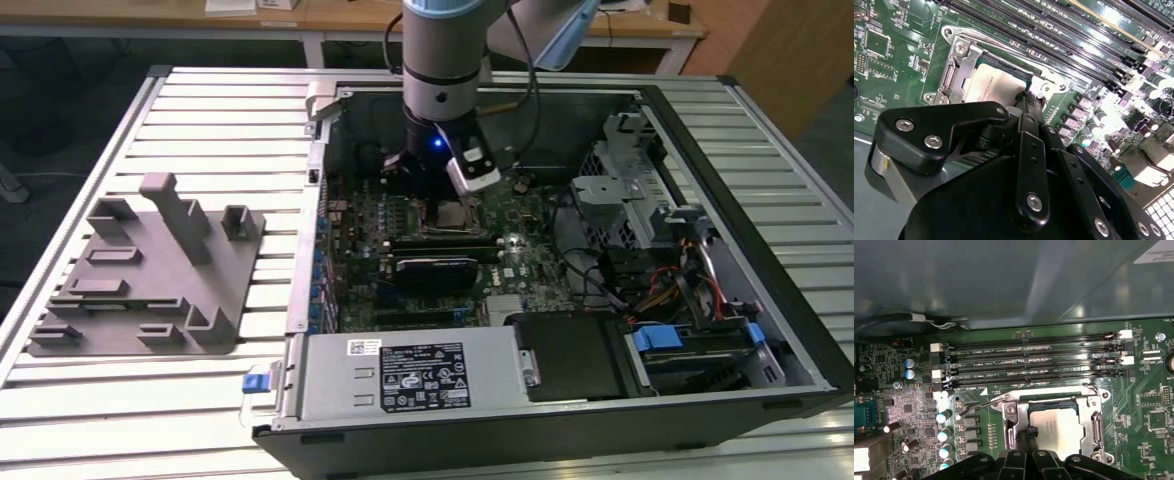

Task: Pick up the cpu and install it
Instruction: 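Close the cpu cover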

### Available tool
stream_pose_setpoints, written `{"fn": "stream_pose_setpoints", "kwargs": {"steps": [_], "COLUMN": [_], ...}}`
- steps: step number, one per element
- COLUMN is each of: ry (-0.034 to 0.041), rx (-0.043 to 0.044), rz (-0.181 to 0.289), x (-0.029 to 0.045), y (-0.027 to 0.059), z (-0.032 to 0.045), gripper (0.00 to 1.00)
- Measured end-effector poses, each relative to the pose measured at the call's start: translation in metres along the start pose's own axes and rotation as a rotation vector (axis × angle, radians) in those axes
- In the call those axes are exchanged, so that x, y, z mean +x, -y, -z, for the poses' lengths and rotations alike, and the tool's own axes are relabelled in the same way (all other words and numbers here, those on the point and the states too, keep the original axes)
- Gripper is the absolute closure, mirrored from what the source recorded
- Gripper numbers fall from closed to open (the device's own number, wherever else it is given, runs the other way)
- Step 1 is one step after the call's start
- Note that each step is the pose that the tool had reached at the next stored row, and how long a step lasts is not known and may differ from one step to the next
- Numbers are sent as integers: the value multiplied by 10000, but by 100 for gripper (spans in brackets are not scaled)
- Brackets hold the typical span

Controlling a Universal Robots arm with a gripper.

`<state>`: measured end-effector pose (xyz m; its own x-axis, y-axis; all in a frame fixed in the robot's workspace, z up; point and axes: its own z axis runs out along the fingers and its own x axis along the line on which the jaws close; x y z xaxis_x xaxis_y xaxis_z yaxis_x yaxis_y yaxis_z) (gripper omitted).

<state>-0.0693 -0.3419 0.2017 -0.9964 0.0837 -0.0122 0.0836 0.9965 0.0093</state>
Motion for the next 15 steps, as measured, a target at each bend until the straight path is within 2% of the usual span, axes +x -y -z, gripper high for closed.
{"fn": "stream_pose_setpoints", "kwargs": {"steps": [15], "ry": [2], "rx": [-4], "rz": [-1], "x": [20], "y": [1], "z": [-33], "gripper": [89]}}
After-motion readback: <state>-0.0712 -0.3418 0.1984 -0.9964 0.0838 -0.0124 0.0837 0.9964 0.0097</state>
